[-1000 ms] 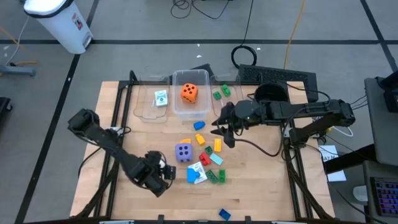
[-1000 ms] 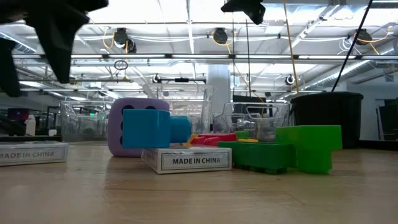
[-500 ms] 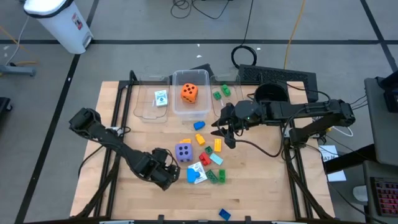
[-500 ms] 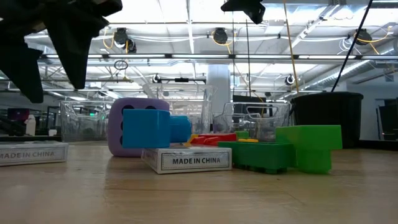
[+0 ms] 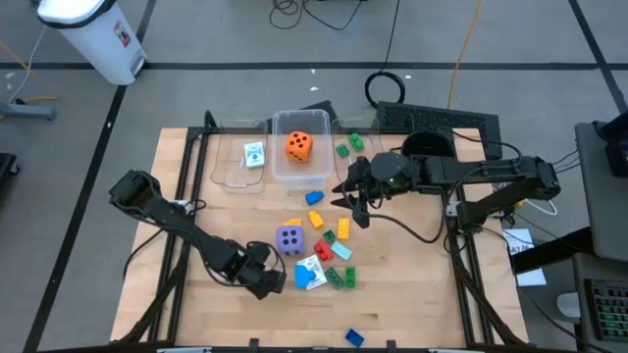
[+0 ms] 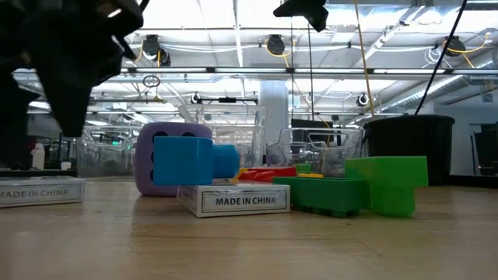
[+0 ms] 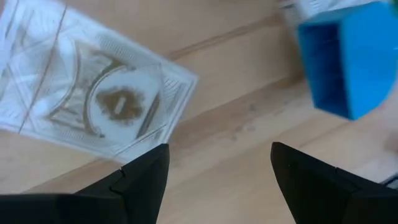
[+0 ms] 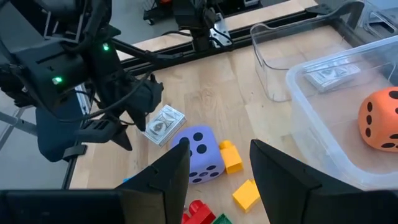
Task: Pick & Place Toys
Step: Put the brown deck of cards into the left transparent bin
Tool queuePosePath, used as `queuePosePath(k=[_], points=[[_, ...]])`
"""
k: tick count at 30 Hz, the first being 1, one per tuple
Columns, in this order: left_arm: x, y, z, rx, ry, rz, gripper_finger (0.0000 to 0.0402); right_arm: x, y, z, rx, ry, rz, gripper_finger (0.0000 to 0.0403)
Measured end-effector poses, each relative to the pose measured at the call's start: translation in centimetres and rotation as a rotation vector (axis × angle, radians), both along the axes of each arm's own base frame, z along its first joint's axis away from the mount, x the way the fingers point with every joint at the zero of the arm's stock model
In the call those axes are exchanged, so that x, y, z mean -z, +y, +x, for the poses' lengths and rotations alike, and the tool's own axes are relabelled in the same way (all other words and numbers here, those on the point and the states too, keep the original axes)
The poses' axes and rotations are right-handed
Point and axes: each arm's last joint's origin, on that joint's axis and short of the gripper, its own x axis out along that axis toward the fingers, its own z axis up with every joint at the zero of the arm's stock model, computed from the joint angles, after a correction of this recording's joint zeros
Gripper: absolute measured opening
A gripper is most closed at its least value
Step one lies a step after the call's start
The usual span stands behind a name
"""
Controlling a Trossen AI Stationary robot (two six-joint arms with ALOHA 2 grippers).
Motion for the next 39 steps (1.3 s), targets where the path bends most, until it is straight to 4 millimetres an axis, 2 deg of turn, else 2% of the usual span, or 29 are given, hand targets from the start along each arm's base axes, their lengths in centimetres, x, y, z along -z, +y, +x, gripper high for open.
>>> queuePosePath(k=[9,18,26,39], points=[[0.6,-0.4,0.4,0.037,-0.059,-0.056,0.0280,0.0,0.0,0.0,0.000,0.002,0.000,0.0160],[3.3,-1.1,1.1,0.060,0.041,-0.118,0.0280,0.0,0.0,0.0,0.000,0.003,0.000,0.0160],[3.2,-0.8,0.7,0.013,0.062,-0.074,0.0280,0.0,0.0,0.0,0.000,0.002,-0.001,0.0160],[3.4,0.1,-0.8,-0.108,0.246,-0.025,0.0280,0.0,0.0,0.0,0.003,0.002,0.005,0.0160]])
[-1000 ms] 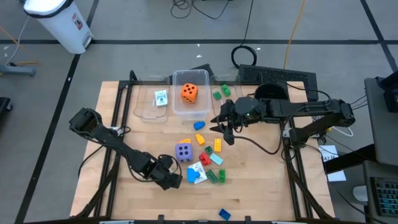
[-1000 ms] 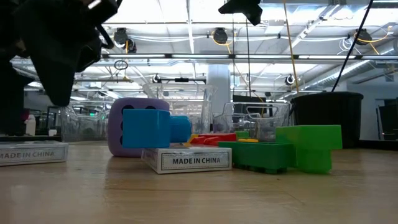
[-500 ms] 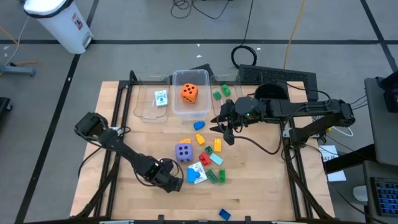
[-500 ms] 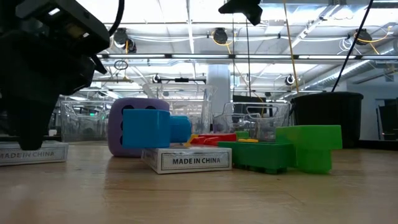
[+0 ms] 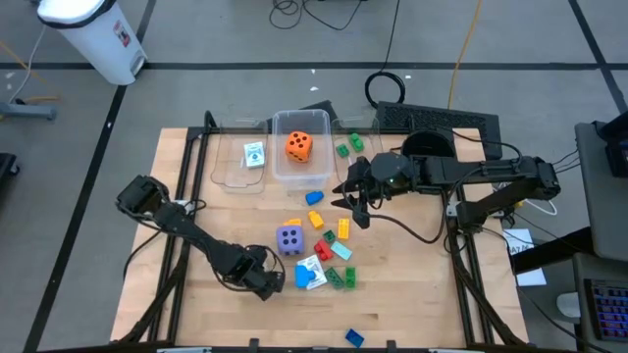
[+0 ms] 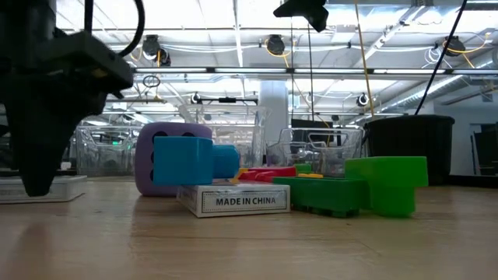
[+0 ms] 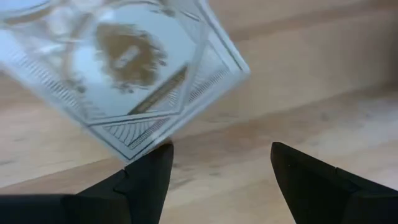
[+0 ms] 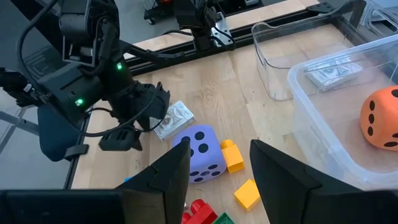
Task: Pick & Place Toys
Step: Put the brown deck of cards into the left transparent bin
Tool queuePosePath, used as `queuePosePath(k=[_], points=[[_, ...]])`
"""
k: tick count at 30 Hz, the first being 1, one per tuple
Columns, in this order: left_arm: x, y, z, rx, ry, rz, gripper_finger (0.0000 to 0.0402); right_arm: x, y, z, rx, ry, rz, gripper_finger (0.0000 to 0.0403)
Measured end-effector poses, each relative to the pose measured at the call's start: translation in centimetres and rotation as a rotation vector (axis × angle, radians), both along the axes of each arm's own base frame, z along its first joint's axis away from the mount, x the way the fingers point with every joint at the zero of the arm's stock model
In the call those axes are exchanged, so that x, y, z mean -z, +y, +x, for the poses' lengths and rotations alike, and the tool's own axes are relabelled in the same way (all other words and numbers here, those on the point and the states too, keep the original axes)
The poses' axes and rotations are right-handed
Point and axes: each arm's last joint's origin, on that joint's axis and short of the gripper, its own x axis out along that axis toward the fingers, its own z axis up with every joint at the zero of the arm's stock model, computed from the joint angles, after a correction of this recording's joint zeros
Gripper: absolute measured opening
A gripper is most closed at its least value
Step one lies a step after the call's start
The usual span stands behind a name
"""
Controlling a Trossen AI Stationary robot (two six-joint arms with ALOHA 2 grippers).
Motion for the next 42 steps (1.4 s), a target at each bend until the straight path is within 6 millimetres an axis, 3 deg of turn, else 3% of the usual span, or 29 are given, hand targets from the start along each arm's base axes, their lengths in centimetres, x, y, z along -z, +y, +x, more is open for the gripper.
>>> queuePosePath(k=[13,21,33,42], points=[[-1.0,2.0,-3.1,-0.170,0.260,0.181,0.0280,0.0,0.0,0.0,0.001,0.001,0.001,0.0160],[-2.6,2.6,-3.8,-0.166,0.237,0.196,0.0280,0.0,0.1,0.0,-0.002,0.001,0.001,0.0160],[-7.0,4.7,-5.1,0.162,0.068,0.215,0.0280,0.0,0.1,0.0,-0.002,0.000,0.001,0.0160],[-7.8,6.6,-4.8,0.472,0.043,0.236,0.0280,0.0,0.1,0.0,-0.002,0.000,0.002,0.0160]])
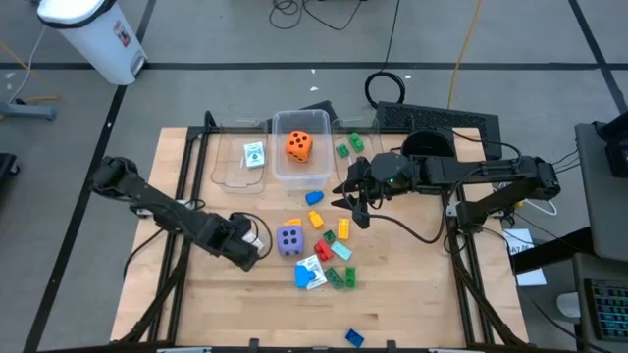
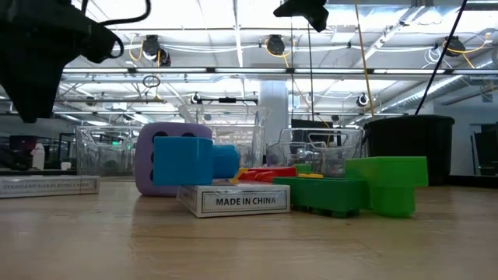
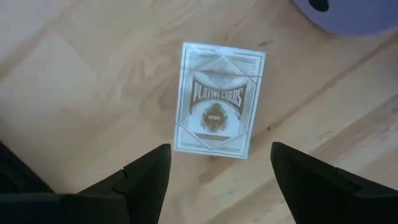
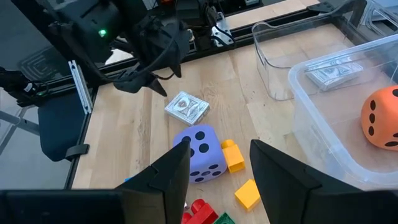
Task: Pick & Place Toys
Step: Put the brown deck of cards into the left transparent bin
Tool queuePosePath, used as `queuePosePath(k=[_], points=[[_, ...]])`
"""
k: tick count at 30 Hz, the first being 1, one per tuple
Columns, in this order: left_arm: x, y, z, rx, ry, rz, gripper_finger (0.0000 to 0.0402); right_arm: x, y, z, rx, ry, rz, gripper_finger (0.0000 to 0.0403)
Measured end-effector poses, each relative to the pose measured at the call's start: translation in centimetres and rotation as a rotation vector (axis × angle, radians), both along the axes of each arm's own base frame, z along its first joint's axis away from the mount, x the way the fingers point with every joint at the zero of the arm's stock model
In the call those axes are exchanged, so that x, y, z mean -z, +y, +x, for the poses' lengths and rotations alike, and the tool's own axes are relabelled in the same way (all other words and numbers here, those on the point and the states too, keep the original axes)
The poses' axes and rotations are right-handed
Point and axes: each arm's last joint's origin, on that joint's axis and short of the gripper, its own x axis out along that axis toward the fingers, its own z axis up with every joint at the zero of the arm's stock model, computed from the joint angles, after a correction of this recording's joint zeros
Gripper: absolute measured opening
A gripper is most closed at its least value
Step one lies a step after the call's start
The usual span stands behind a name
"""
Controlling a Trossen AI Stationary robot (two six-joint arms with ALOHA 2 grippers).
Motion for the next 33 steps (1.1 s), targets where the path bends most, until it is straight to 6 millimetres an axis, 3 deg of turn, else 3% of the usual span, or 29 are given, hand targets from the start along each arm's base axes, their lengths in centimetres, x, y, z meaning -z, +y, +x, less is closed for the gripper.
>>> queuePosePath(k=[12,21,33], points=[[0.0,3.1,1.2,0.072,0.026,-0.019,0.0280,0.0,0.0,0.0,0.022,0.002,0.042,0.0160],[2.3,4.5,0.5,0.037,0.102,-0.121,0.0284,-0.1,0.0,0.0,0.027,-0.006,0.050,0.0160],[3.1,4.6,0.4,0.088,0.093,-0.133,0.0378,-0.1,-0.1,0.0,0.046,-0.005,0.067,0.0160]])
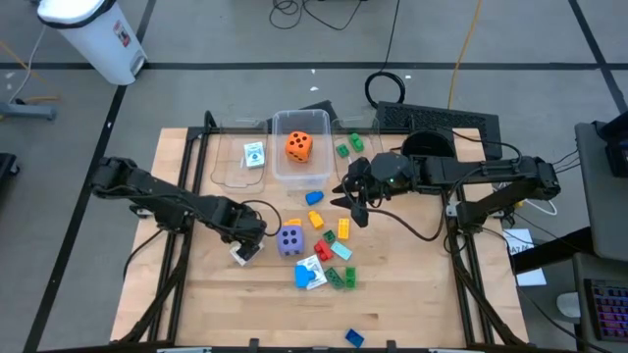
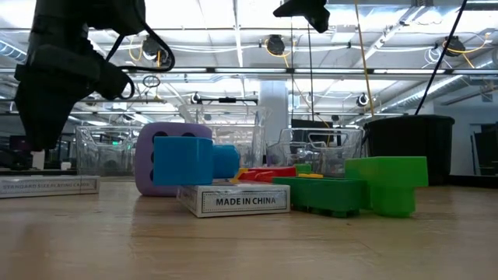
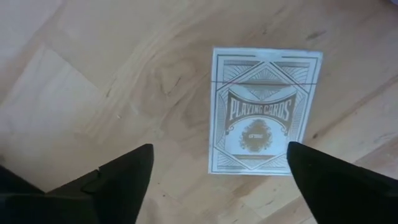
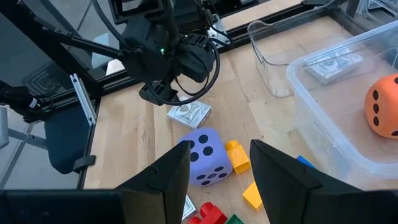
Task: Pick & Place Toys
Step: Put the brown deck of cards into the left transparent bin
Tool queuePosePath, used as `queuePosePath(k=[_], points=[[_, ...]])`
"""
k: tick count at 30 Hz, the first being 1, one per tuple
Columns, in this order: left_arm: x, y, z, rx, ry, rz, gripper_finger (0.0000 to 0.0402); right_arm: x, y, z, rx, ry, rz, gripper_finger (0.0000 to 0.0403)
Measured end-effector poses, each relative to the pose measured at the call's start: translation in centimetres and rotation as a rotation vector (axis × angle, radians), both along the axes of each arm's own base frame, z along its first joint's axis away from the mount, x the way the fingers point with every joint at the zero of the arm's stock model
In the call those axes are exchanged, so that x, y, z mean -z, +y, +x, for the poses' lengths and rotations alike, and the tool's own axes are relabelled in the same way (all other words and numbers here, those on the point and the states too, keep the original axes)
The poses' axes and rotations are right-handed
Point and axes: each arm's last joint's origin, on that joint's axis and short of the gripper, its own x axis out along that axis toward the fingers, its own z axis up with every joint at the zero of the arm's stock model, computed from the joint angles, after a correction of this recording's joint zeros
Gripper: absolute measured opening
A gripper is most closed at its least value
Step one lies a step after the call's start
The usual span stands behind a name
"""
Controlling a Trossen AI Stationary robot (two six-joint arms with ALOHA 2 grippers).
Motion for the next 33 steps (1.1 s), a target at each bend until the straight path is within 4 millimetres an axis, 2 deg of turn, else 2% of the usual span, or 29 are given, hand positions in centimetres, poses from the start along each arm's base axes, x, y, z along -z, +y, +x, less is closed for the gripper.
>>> queuePosePath(k=[4,22,33], points=[[0.0,-0.1,0.4,0.023,-0.046,-0.009,0.0398,0.0,-0.1,0.0,0.028,0.000,-0.011,0.0160],[0.2,-0.4,1.1,0.031,-0.119,0.041,0.0392,0.0,-0.1,0.0,0.055,0.000,0.002,0.0160],[2.2,-1.7,1.7,0.071,-0.044,0.063,0.0392,0.0,-0.1,0.0,0.056,0.000,0.004,0.0160]])
